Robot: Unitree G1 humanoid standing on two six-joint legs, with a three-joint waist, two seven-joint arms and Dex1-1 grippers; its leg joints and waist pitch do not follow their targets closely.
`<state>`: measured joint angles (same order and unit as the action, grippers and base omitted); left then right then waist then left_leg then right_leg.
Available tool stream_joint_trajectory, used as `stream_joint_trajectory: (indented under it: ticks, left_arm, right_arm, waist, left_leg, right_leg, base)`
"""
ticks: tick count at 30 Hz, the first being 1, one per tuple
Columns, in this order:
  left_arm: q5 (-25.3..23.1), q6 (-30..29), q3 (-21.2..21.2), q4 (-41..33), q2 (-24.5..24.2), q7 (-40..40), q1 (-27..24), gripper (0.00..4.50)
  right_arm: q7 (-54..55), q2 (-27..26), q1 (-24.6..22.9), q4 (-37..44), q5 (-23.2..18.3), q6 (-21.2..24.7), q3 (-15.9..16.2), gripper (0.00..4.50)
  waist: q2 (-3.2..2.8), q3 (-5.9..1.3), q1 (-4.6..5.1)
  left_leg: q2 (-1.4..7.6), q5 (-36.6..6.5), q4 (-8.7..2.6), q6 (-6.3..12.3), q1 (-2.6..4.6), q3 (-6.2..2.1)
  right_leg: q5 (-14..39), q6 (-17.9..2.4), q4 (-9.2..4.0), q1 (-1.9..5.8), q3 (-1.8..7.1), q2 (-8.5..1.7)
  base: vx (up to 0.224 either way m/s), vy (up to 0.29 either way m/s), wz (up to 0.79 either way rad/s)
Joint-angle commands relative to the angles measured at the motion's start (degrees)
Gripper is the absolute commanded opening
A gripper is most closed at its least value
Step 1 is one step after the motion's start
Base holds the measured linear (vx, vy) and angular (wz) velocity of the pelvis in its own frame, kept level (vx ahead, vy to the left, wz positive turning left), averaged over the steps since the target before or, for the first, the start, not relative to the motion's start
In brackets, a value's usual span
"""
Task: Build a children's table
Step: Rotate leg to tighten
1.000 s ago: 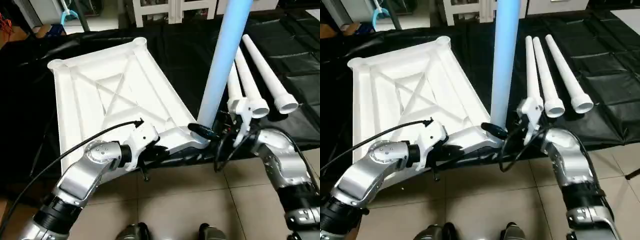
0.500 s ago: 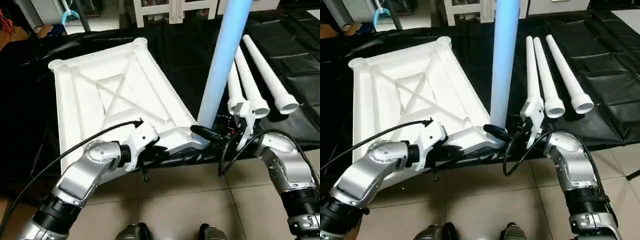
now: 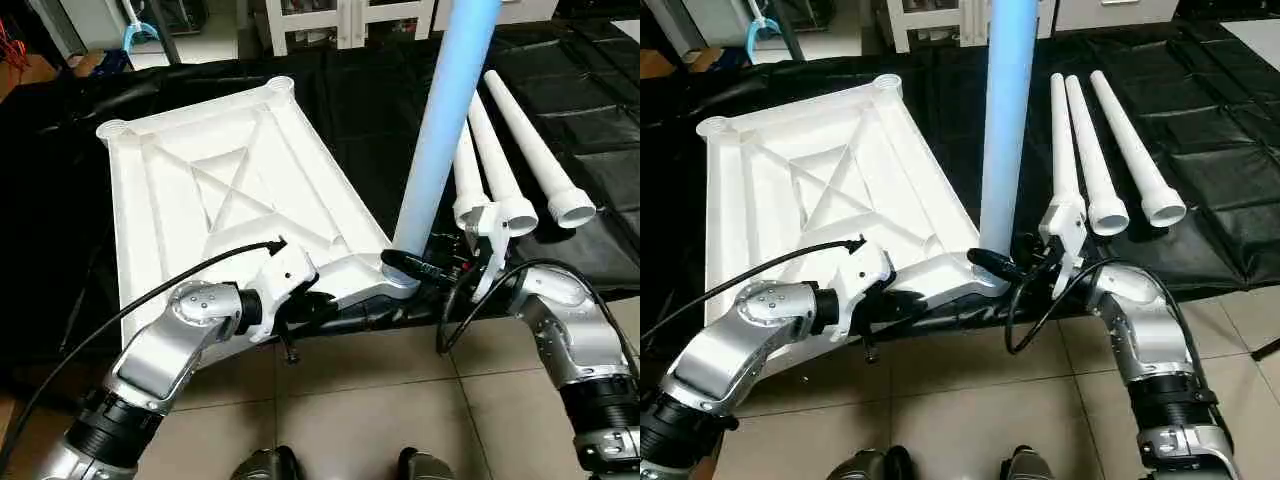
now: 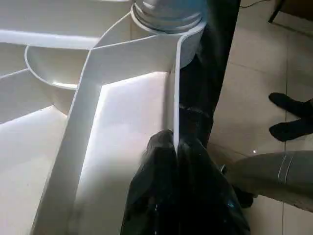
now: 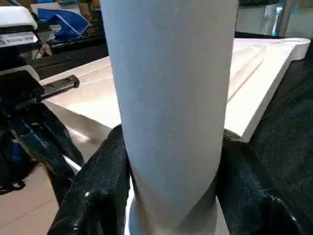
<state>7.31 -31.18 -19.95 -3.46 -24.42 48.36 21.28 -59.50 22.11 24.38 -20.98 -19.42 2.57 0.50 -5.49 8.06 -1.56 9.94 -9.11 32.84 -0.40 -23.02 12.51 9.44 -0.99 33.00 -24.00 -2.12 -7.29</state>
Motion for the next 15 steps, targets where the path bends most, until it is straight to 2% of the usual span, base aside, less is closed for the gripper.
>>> stream_joint_trajectory:
  ticks: [1,5,7,9,10,11,12,13,14,15]
  left_arm:
    - [-0.6,-2.5,-1.9,2.0,-0.6,0.6,-1.5,0.0]
    - [-1.2,-2.6,-1.0,3.7,0.8,-1.7,-0.2,0.0]
    - [-1.8,-2.4,-0.3,5.2,2.2,-3.7,1.0,0.0]
    - [-2.7,-2.0,0.8,7.9,4.7,-7.3,3.2,0.0]
    - [-2.8,-2.0,0.8,8.0,4.8,-7.4,3.3,0.0]
    - [-2.9,-2.1,1.0,8.7,5.4,-8.1,4.0,0.0]
    - [-3.3,-2.1,1.3,9.8,6.7,-9.8,5.2,0.0]
    - [-3.5,-2.2,1.5,10.4,7.5,-10.7,5.8,0.0]
    - [-4.0,-2.4,2.1,11.8,9.2,-13.1,7.1,0.0]
    - [-4.0,-2.4,2.1,11.8,9.3,-13.3,7.2,0.0]
  right_arm:
    - [4.2,-0.5,0.3,-2.3,1.6,-0.2,-0.7,1.99]
    - [11.6,-2.9,1.5,-5.4,4.1,-1.6,-1.5,1.97]
    - [15.7,-4.3,2.0,-7.1,5.4,-2.2,-1.9,1.96]
    - [21.7,-6.7,2.8,-9.6,7.6,-3.4,-1.9,1.95]
    - [22.0,-6.8,2.8,-9.7,7.8,-3.5,-1.9,1.95]
    - [23.6,-7.5,3.2,-10.7,8.5,-4.1,-1.8,1.95]
    - [26.7,-8.7,3.9,-12.1,9.7,-4.9,-1.6,1.95]
    - [28.5,-9.4,4.3,-12.8,10.4,-5.4,-1.5,1.95]
    - [31.9,-11.0,5.4,-14.3,11.8,-6.3,-1.1,1.95]
    - [32.1,-11.1,5.4,-14.3,11.8,-6.3,-1.1,1.95]
  waist:
    - [0.93,-4.32,0.1]
    - [1.08,-4.17,0.43]
    - [1.37,-3.84,1.07]
    - [1.11,-3.6,1.39]
    - [1.23,-3.58,1.48]
    - [1.23,-3.58,1.48]
    - [1.26,-3.31,1.56]
    - [1.27,-3.34,1.61]
    - [1.08,-3.29,1.57]
    - [1.2,-3.21,1.77]
  left_leg:
    - [2.41,-11.7,-3.75,6.14,1.68,-1.47]
    - [2.41,-14.1,-4.0,4.67,1.66,-1.62]
    - [2.34,-17.4,-4.38,2.74,1.66,-1.75]
    - [2.29,-20.0,-4.55,1.33,1.85,-1.81]
    - [2.17,-21.7,-4.63,0.49,1.89,-1.92]
    - [2.17,-21.7,-4.63,0.49,1.89,-1.92]
    - [2.14,-23.9,-4.81,-0.12,1.93,-2.04]
    - [2.07,-24.7,-4.75,-0.59,2.15,-2.08]
    - [2.08,-25.0,-4.82,-0.75,2.13,-2.18]
    - [2.05,-25.6,-4.95,-1.06,1.94,-2.24]
  right_leg:
    - [11.7,-13.0,-3.05,2.2,0.8,-0.61]
    - [15.5,-11.9,-3.31,2.16,0.8,-0.7]
    - [20.0,-10.5,-3.78,1.9,0.78,-0.66]
    - [23.0,-9.5,-4.12,1.44,0.83,-0.67]
    - [24.7,-8.8,-4.25,1.45,0.76,-0.69]
    - [24.7,-8.8,-4.25,1.45,0.76,-0.69]
    - [27.7,-7.4,-4.68,1.15,0.75,-0.79]
    - [28.8,-6.8,-4.87,0.94,0.76,-0.83]
    - [28.9,-6.6,-4.88,0.96,0.74,-0.85]
    - [29.3,-6.3,-4.97,0.96,0.64,-0.81]
  base:
    - [0.0,0.0,0.0]
    - [0.0,0.0,0.0]
    - [0.0,0.0,0.0]
    - [0.0,0.0,0.0]
    - [0.0,0.0,0.0]
    - [0.0,0.0,0.0]
    - [0.0,0.0,0.0]
    - [0.0,0.0,0.0]
    - [0.0,0.0,0.0]
    - [0.0,0.0,0.0]
